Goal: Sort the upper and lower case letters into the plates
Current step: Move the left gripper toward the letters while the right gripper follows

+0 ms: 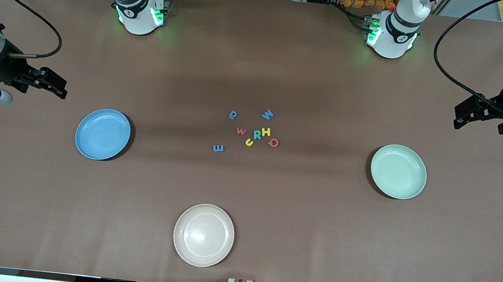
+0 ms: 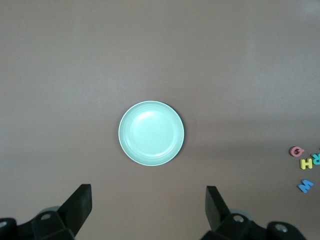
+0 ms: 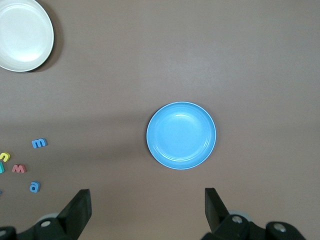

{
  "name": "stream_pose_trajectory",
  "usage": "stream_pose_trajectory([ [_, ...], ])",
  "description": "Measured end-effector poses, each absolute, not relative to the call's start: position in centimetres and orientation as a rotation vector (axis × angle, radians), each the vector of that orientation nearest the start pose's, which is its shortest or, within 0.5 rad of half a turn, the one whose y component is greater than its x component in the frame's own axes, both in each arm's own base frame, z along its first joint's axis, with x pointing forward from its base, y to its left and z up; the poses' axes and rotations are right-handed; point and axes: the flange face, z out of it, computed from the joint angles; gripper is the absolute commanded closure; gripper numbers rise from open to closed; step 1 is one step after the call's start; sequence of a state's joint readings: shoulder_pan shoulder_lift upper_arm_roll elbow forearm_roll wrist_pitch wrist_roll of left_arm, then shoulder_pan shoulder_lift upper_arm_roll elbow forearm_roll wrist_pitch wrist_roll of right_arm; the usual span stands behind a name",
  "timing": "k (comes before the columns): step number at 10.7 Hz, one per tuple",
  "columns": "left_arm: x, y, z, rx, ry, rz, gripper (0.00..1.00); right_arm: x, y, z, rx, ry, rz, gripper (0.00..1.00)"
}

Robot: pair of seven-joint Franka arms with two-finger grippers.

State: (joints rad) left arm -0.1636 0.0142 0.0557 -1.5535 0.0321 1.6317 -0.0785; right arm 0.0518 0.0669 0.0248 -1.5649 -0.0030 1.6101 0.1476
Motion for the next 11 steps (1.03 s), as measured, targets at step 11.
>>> stream_pose_trajectory([
  [11,57.0,-11.5,59.5,-3.120,0.174,-0.013,0.00,57.0,4.7,59.7,-3.089,0.115,0.088,0.00],
])
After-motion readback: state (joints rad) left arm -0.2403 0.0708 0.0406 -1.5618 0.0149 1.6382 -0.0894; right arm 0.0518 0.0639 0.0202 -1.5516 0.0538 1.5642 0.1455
